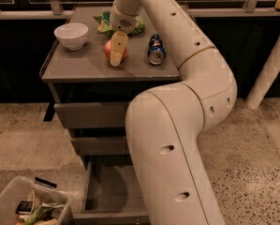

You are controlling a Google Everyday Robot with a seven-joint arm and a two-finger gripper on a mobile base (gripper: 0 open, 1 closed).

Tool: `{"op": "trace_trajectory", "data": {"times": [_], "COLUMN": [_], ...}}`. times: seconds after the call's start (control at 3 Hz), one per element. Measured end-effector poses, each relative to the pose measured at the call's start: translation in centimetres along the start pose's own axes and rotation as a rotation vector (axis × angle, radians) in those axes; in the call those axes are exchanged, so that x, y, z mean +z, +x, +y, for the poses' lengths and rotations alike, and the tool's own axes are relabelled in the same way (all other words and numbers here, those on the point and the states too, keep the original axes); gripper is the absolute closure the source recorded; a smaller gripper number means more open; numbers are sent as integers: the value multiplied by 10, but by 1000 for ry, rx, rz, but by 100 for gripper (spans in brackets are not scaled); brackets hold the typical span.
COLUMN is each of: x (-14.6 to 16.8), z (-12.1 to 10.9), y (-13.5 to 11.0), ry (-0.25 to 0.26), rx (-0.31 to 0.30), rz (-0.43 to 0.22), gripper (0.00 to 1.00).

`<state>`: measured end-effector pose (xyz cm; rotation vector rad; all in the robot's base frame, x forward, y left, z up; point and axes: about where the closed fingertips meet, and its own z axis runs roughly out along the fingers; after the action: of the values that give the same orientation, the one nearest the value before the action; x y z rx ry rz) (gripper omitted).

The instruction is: Place apple into bottom drawer

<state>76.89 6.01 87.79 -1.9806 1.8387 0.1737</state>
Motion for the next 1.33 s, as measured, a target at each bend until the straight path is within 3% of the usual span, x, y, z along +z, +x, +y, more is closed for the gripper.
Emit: {"op": "trace_trajectory", "data": {"times": [0.33, 1.33], "x": [4, 5], "z": [-4, -4], "y": [-2, -2], "ry": [11, 11], "rx": [0, 0], "rz": [-7, -7], "gripper": [0, 57]}}
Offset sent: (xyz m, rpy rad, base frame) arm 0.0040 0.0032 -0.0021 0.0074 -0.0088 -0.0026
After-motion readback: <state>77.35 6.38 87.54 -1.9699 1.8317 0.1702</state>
